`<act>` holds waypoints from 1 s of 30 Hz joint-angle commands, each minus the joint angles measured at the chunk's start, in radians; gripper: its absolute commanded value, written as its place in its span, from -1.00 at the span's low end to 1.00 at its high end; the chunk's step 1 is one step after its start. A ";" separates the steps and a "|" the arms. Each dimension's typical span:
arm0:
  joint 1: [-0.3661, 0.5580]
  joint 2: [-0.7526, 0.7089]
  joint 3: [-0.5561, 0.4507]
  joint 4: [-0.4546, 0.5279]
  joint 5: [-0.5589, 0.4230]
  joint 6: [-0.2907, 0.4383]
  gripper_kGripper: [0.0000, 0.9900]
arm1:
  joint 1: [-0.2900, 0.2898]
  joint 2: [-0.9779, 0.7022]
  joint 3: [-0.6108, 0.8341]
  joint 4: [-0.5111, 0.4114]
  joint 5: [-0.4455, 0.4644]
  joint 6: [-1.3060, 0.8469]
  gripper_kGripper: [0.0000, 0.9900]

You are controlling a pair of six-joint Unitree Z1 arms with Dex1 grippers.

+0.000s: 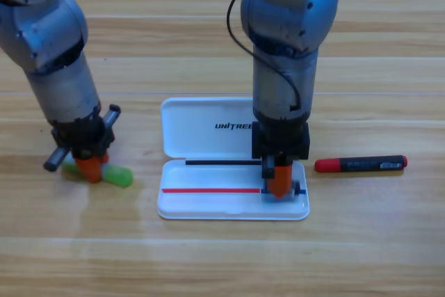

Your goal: Clean up eraser and pencils

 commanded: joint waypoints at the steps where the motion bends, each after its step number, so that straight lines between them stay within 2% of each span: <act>1: 0.022 -0.047 -0.031 0.093 0.021 -0.017 -1.00 | 0.024 0.061 0.005 -0.003 -0.003 0.003 -0.04; 4: 0.022 -0.060 -0.041 0.116 0.021 -0.017 -1.00 | 0.024 0.041 0.012 -0.003 -0.001 0.003 0.09; 9: 0.010 -0.095 -0.083 0.199 0.021 -0.057 -1.00 | 0.024 -0.120 0.103 -0.003 -0.003 0.003 0.60; 12: -0.028 -0.117 -0.153 0.280 0.021 -0.124 -1.00 | 0.024 -0.285 0.216 -0.003 0.010 0.001 0.70; 16: -0.102 -0.109 -0.272 0.398 0.021 -0.247 -1.00 | -0.002 -0.491 0.379 -0.051 0.030 0.036 0.96; 19: -0.159 -0.075 -0.350 0.463 0.021 -0.342 -1.00 | -0.062 -0.569 0.503 -0.122 0.003 0.036 1.00; 22: -0.206 -0.041 -0.390 0.481 0.018 -0.414 -1.00 | -0.136 -0.569 0.614 -0.226 -0.050 0.018 1.00; 24: -0.237 -0.018 -0.406 0.484 0.009 -0.454 -1.00 | -0.177 -0.543 0.670 -0.298 -0.067 -0.083 1.00; 27: -0.272 0.022 -0.427 0.483 -0.005 -0.496 -1.00 | -0.206 -0.509 0.726 -0.392 -0.073 -0.208 1.00; 30: -0.303 0.057 -0.459 0.483 -0.013 -0.529 -1.00 | -0.215 -0.466 0.735 -0.428 -0.069 -0.304 0.99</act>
